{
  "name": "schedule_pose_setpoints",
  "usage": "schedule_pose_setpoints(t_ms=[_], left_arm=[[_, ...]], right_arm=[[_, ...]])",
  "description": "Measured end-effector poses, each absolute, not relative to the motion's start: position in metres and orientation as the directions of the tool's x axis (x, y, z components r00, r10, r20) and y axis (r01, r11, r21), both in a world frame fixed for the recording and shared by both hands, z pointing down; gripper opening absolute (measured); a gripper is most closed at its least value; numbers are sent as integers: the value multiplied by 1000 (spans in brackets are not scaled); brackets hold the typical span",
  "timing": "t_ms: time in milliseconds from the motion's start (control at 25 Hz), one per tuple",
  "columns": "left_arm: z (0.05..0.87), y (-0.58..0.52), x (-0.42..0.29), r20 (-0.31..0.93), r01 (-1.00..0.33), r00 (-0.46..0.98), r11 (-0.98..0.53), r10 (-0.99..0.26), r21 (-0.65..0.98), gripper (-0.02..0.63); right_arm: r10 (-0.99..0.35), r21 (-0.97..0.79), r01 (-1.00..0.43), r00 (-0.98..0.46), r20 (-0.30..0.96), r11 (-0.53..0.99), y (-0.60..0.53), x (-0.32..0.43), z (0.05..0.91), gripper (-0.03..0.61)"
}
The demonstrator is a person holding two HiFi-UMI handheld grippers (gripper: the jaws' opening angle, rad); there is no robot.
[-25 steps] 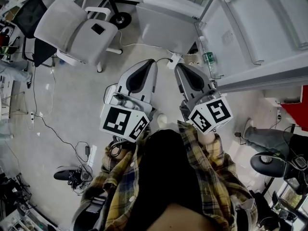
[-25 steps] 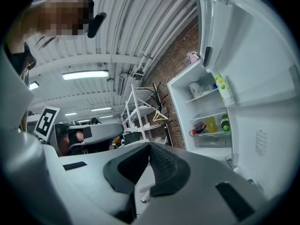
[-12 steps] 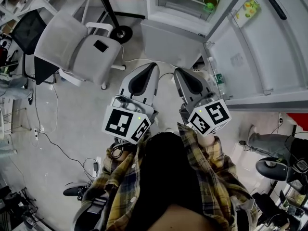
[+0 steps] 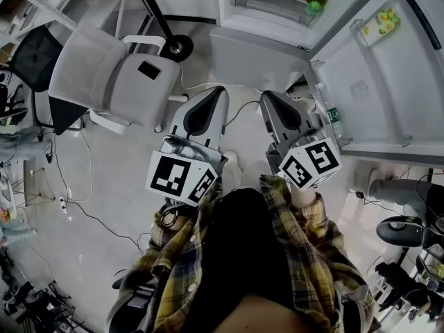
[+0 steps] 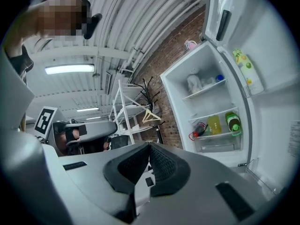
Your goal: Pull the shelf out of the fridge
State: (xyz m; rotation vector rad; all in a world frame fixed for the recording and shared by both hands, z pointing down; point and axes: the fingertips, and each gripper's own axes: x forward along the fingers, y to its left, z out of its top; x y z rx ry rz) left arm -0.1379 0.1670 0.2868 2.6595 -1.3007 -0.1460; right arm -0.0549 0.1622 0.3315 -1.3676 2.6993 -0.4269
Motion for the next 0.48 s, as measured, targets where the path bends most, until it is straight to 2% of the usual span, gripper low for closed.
schedule_pose_setpoints(t_ms=[480], left_arm=[[312, 124, -141, 34, -745, 644, -617, -764, 255, 4]], right_arm=[[-841, -315, -820, -530, 104, 478, 128, -38, 349, 18]])
